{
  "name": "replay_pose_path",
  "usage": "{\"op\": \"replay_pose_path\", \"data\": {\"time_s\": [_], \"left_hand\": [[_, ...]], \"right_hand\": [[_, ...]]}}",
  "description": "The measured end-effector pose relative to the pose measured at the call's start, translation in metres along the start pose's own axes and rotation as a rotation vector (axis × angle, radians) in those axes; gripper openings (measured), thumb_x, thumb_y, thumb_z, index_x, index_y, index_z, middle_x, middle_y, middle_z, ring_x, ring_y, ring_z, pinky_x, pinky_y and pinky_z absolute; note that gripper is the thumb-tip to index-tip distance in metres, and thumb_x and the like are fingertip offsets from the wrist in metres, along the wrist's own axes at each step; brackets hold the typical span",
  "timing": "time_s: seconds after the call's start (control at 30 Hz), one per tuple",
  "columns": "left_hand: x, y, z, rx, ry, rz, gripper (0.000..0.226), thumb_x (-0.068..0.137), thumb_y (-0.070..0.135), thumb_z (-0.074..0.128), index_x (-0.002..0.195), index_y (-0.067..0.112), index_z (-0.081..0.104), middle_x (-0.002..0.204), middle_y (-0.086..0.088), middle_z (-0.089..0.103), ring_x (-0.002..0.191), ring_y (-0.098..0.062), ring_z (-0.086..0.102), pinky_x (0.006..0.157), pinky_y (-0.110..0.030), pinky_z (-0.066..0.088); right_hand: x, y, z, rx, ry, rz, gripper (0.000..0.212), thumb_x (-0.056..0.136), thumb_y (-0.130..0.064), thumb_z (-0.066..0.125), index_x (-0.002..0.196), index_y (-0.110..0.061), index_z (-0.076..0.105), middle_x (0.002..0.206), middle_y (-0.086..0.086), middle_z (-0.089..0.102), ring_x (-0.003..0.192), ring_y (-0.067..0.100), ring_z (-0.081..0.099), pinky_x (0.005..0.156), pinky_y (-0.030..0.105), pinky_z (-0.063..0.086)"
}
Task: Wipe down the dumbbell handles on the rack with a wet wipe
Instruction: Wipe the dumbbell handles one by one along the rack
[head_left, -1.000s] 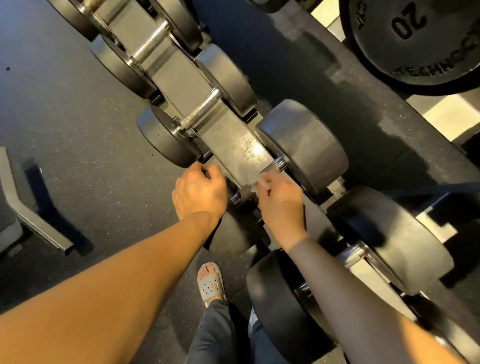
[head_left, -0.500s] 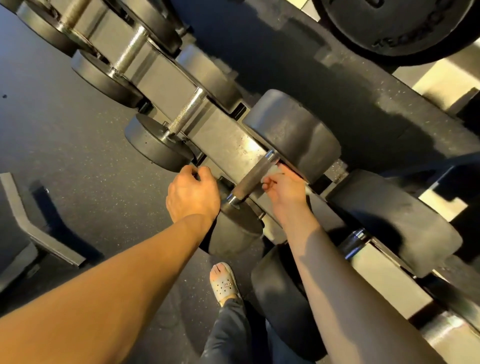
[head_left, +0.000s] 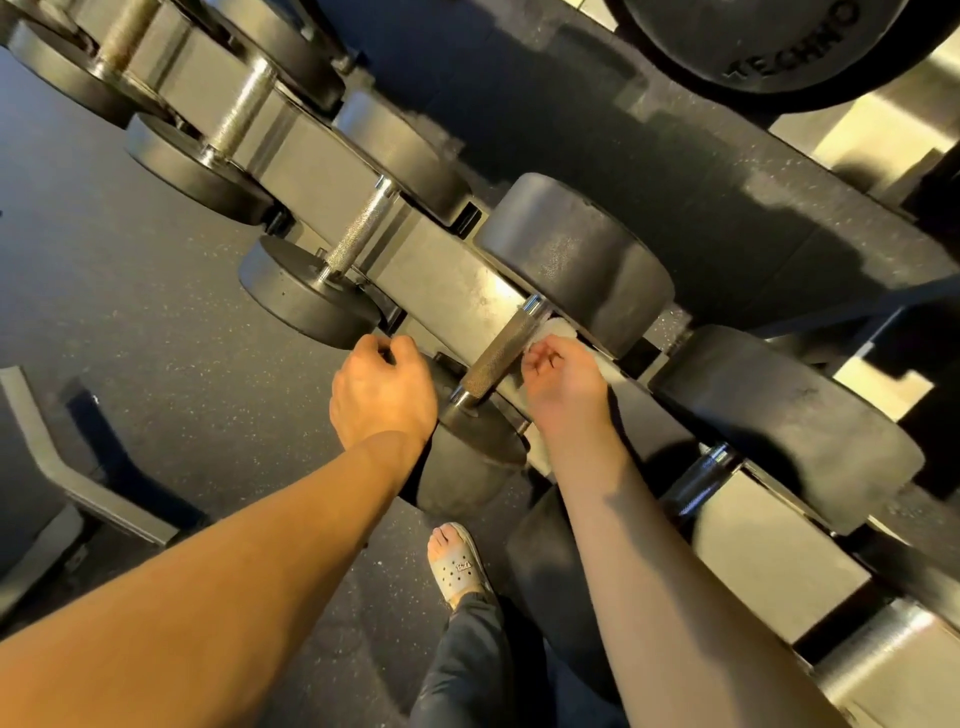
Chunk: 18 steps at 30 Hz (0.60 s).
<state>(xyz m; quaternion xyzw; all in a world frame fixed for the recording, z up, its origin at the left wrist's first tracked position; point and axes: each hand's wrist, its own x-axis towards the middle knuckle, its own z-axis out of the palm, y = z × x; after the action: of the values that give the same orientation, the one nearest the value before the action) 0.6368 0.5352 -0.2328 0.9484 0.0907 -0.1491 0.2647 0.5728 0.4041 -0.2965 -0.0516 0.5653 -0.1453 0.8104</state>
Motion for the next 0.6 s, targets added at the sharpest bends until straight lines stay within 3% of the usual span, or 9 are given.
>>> {"op": "replay_pose_path", "data": {"time_s": [0.07,0.2,0.3,0.47,0.53,0.6], "left_hand": [[-0.001,0.001,0.0,0.003,-0.004,0.002,0.026,0.102,0.037,0.04,0.09,0.023,0.058,0.076,0.003,0.058,0.072,-0.014,0.054,0.072,-0.035,0.039],[-0.001,0.001,0.0,0.005,-0.002,0.004,0.025,0.102,0.037,0.041,0.09,0.025,0.058,0.077,0.004,0.059,0.079,-0.024,0.057,0.077,-0.038,0.045],[0.0,0.001,0.0,0.004,-0.003,0.006,0.024,0.102,0.037,0.041,0.091,0.024,0.059,0.078,0.004,0.059,0.08,-0.024,0.058,0.075,-0.037,0.044],[0.0,0.001,0.001,0.002,0.0,0.001,0.023,0.102,0.037,0.042,0.093,0.024,0.058,0.077,0.005,0.058,0.08,-0.023,0.057,0.074,-0.035,0.041],[0.0,0.0,0.001,0.001,0.0,0.002,0.023,0.103,0.037,0.041,0.093,0.024,0.058,0.077,0.005,0.058,0.08,-0.023,0.057,0.074,-0.035,0.04],[0.0,0.0,0.001,-0.003,-0.001,0.005,0.023,0.103,0.037,0.041,0.092,0.024,0.057,0.078,0.003,0.059,0.078,-0.022,0.057,0.073,-0.035,0.041]], "right_hand": [[-0.004,0.008,-0.003,0.013,-0.016,0.022,0.025,0.099,0.004,0.05,0.079,-0.01,0.051,0.071,0.005,0.048,0.061,0.012,0.049,0.057,0.022,0.046],[-0.024,0.019,-0.013,-0.294,0.009,0.025,0.019,0.093,0.004,0.061,0.077,-0.005,0.057,0.067,0.007,0.054,0.063,0.015,0.053,0.061,0.027,0.052],[-0.03,0.003,-0.006,-0.46,0.005,-0.078,0.019,0.09,0.009,0.06,0.076,-0.004,0.058,0.061,0.007,0.052,0.056,0.016,0.049,0.058,0.03,0.048],[-0.031,0.0,0.019,-0.023,0.032,-0.105,0.018,0.093,0.005,0.062,0.078,-0.006,0.061,0.067,0.005,0.055,0.058,0.012,0.05,0.061,0.024,0.05],[-0.03,0.015,0.011,-0.15,0.025,-0.169,0.018,0.093,0.002,0.064,0.08,-0.009,0.064,0.062,0.0,0.052,0.054,0.009,0.042,0.052,0.022,0.039],[-0.035,0.029,-0.001,-0.455,-0.023,-0.261,0.018,0.093,-0.002,0.068,0.078,-0.012,0.065,0.057,-0.005,0.054,0.051,0.007,0.041,0.046,0.02,0.034]]}}
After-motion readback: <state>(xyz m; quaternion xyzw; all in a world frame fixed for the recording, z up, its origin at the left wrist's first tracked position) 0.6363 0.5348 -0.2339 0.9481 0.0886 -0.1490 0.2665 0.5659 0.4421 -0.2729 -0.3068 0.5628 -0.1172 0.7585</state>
